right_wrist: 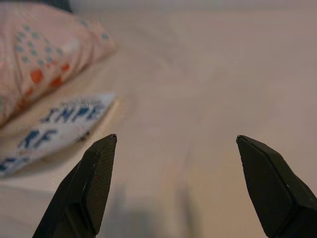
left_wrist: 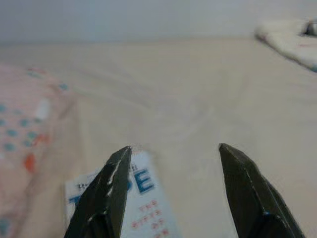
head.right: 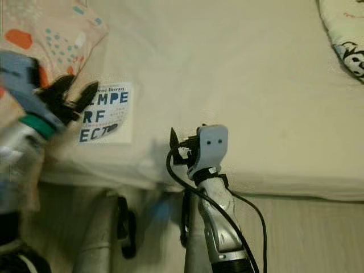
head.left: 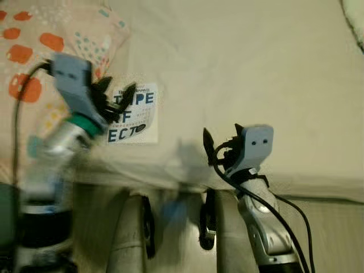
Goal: Clean up the room
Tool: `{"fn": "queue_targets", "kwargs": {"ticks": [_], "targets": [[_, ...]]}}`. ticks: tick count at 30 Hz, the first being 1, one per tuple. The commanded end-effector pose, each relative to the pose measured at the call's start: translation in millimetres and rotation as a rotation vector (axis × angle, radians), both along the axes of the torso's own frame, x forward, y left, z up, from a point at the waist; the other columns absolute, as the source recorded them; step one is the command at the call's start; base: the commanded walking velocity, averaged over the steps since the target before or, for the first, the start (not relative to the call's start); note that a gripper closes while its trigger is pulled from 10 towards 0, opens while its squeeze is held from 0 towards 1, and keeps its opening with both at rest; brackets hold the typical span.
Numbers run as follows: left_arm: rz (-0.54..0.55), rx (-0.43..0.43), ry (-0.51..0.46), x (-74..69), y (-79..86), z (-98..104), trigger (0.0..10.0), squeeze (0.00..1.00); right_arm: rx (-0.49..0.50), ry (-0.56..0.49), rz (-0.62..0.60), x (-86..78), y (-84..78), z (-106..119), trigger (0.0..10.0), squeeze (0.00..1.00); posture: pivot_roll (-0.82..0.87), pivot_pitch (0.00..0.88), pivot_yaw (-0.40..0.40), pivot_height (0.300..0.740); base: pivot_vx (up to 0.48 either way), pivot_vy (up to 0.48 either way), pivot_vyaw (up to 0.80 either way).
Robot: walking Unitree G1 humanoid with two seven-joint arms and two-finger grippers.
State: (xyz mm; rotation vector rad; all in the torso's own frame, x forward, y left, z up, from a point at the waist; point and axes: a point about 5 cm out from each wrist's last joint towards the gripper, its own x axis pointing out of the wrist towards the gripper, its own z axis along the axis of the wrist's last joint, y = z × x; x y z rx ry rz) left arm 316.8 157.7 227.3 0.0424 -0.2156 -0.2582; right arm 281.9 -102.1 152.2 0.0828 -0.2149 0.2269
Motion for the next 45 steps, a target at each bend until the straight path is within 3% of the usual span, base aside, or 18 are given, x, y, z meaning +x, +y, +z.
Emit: {"fn": "queue_targets", "kwargs": {"ticks": [1,7,15,39,45], "targets": [[0.093,0.011,0.028,5.8,-6.5,-24.5,10.0,0.0,0.013,0.012,-0.014,-1.8,-2.0,-7.9,10.0,0.0,-0.12,0.107,0.045,0.636,0.0,0.0,0.0],[0.135,0.046,0.026,8.3,-8.9,-27.3,10.0,0.0,-0.012,0.007,-0.047,-3.6,-11.0,-14.6,10.0,0.0,-0.14,0.07,0.045,0.641,0.0,0.0,0.0],[0.179,0.022,0.008,15.4,-10.3,-22.2,10.0,0.0,-0.025,-0.005,-0.085,-0.5,-20.2,-16.6,10.0,0.0,-0.16,0.036,0.05,0.666,0.0,0.0,0.0],[0.189,-0.038,0.007,20.0,-23.3,-28.3,10.0,0.0,-0.037,-0.02,-0.086,2.2,-24.0,-18.7,10.0,0.0,-0.15,0.038,0.031,0.74,0.0,0.0,0.0],[0.194,-0.042,0.011,19.9,-24.3,-29.0,10.0,0.0,-0.035,-0.01,-0.1,3.2,-24.3,-20.0,10.0,0.0,-0.15,0.04,0.033,0.74,0.0,0.0,0.0]]}}
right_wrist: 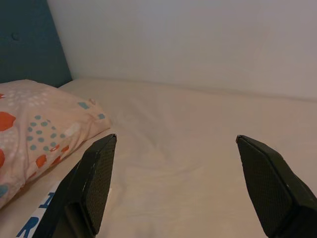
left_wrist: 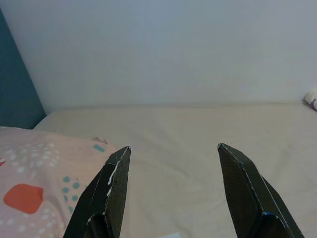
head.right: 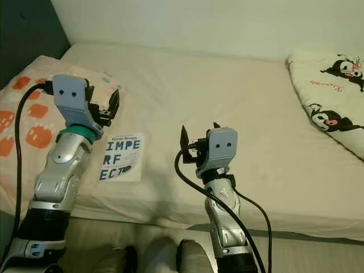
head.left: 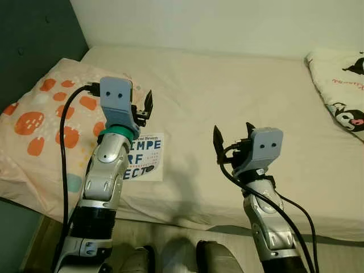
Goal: Clean up the room
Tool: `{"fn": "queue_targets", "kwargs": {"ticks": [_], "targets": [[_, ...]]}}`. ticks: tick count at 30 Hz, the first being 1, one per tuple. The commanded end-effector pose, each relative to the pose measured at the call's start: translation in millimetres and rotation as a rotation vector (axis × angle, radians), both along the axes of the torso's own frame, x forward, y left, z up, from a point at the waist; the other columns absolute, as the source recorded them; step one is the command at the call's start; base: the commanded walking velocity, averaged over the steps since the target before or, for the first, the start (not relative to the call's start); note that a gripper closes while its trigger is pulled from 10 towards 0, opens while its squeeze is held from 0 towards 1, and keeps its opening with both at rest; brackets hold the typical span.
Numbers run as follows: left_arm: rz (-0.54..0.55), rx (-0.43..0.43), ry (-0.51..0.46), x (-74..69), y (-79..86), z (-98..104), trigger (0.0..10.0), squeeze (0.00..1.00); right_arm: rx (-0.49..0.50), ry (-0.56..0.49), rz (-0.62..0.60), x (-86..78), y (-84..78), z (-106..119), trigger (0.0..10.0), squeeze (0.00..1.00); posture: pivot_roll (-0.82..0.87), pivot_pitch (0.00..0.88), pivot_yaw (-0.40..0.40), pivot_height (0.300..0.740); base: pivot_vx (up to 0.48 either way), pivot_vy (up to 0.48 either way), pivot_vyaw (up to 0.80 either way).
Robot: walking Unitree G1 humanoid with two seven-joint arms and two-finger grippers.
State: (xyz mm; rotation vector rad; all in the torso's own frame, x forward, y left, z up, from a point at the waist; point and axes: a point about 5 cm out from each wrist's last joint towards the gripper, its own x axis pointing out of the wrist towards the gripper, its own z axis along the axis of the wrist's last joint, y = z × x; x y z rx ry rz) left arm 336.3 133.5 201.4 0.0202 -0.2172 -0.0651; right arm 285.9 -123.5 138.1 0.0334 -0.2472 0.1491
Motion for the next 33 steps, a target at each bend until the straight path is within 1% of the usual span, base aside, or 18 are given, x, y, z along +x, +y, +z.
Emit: {"fn": "queue_targets", "kwargs": {"ticks": [1,5,8,33], "targets": [[0.006,0.0,0.013,0.3,-0.1,-3.1,10.0,0.0,0.004,0.026,-0.02,-0.6,-3.0,-6.0,10.0,0.0,-0.15,0.04,0.033,0.74,0.0,0.0,0.0],[0.006,-0.005,0.012,-0.1,0.1,-3.1,10.0,0.0,0.007,0.019,-0.023,-0.2,-2.4,-5.2,10.0,0.0,-0.15,0.041,0.032,0.74,0.0,0.0,0.0],[0.005,-0.007,0.011,-0.6,0.0,-3.0,10.0,0.0,0.007,0.017,-0.021,-0.1,-2.0,-5.2,10.0,0.0,-0.15,0.041,0.032,0.74,-0.29,0.0,0.0],[0.004,-0.005,0.016,-1.0,0.6,-4.4,10.0,0.0,0.006,0.021,-0.02,-0.5,-1.4,-7.0,10.0,0.0,-0.15,0.046,0.037,0.74,-0.439,0.0,0.0]]}}
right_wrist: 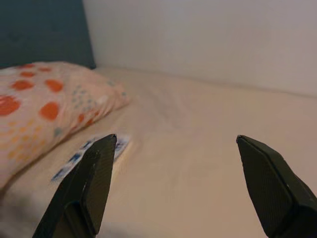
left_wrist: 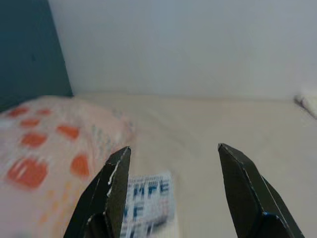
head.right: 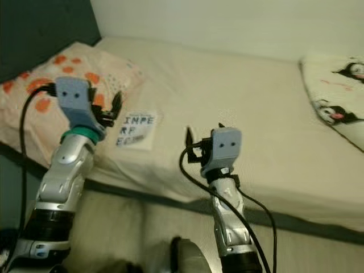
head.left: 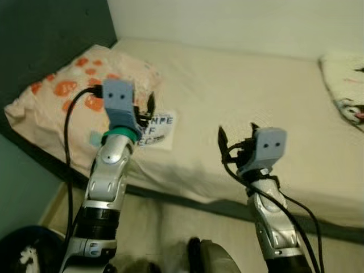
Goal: Clean up the room
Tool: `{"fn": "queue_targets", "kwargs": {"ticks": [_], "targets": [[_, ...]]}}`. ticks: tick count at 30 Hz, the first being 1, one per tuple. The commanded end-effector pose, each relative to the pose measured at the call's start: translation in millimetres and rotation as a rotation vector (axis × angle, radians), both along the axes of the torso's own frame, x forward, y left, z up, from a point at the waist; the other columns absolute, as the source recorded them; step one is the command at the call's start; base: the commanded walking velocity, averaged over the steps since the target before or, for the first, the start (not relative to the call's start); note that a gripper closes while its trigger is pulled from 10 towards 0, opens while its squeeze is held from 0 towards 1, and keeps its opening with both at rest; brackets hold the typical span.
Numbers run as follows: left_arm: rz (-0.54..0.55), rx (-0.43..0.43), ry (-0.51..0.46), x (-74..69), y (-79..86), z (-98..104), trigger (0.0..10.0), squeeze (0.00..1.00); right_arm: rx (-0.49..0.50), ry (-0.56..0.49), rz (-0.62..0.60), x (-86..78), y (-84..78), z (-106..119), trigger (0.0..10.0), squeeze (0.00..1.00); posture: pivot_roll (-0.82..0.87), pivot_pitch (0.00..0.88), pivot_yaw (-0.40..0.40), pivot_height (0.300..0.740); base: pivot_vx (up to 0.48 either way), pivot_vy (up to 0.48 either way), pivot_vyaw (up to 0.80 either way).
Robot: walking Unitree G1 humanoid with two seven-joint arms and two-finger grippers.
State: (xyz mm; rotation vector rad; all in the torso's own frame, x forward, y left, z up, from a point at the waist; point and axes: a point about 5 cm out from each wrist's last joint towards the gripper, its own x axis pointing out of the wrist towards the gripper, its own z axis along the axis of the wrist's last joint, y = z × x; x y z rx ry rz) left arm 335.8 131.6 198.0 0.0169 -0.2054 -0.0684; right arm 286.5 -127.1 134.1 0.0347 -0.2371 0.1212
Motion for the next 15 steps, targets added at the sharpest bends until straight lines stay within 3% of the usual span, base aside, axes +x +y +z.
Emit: {"fn": "queue_targets", "kwargs": {"ticks": [1,7,15], "targets": [[0.008,-0.002,0.004,-0.4,2.5,-1.0,10.0,0.0,0.003,0.01,0.007,-1.1,2.2,-3.1,10.0,0.0,-0.15,0.046,0.037,0.74,-0.431,0.0,0.0],[0.006,-0.002,0.004,-0.3,2.5,-1.0,10.0,0.0,0.007,0.014,0.006,-0.6,2.1,-3.5,10.0,0.0,-0.15,0.042,0.037,0.74,-0.356,0.0,0.0],[-0.045,-0.025,0.043,-0.7,-0.5,-5.5,10.0,0.0,0.014,0.022,0.003,1.3,0.7,-3.9,10.0,0.0,-0.15,0.039,0.036,0.74,0.0,0.0,-0.8]]}}
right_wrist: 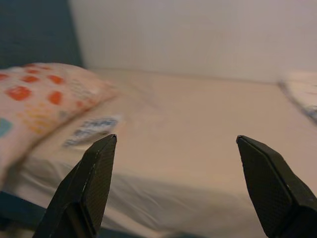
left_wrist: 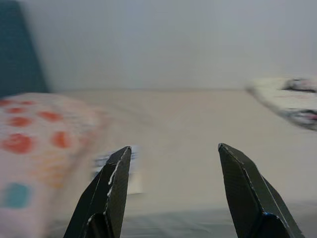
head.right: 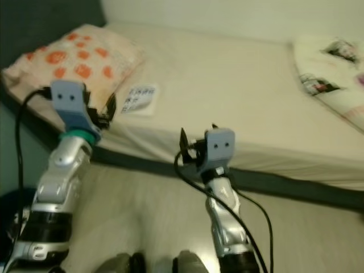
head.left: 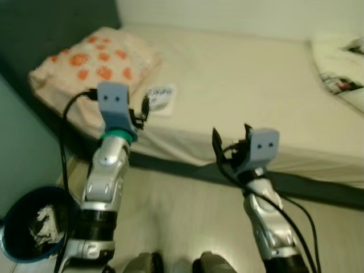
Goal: Clean up the room
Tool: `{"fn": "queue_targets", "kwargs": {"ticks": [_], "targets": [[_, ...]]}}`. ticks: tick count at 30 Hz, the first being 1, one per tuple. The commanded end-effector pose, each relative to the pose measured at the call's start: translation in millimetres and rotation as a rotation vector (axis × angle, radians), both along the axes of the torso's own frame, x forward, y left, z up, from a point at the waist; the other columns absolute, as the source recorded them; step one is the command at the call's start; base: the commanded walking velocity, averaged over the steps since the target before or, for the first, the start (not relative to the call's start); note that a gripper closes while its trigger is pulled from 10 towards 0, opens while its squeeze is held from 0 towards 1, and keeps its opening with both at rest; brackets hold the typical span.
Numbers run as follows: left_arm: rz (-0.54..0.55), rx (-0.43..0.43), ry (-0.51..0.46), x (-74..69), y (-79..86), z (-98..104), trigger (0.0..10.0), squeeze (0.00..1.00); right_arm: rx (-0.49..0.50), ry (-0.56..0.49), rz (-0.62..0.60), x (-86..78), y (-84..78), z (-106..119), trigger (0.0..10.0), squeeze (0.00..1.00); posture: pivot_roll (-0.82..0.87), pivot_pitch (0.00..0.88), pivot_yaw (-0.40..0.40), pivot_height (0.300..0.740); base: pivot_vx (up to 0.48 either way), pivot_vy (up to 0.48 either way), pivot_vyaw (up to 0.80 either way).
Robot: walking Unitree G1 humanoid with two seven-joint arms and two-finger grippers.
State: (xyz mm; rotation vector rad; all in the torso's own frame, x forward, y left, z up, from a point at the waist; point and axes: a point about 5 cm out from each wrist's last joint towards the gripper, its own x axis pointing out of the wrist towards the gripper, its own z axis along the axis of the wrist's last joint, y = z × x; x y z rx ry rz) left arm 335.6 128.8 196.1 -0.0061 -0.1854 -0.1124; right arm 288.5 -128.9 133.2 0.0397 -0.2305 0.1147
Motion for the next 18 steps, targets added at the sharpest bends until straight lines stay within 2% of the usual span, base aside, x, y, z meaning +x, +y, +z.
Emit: {"fn": "queue_targets", "kwargs": {"ticks": [1,18], "targets": [[-0.003,-0.009,0.022,-0.9,2.0,-3.7,10.0,0.0,0.01,0.015,0.009,-0.8,2.5,-3.0,10.0,0.0,-0.15,0.039,0.036,0.74,0.0,0.0,-0.8],[-0.002,0.01,0.023,-2.0,4.5,-6.7,10.0,0.0,0.019,0.013,0.005,-1.0,1.8,-2.3,10.0,0.0,-0.15,0.043,0.043,0.74,0.0,0.0,-0.8]]}}
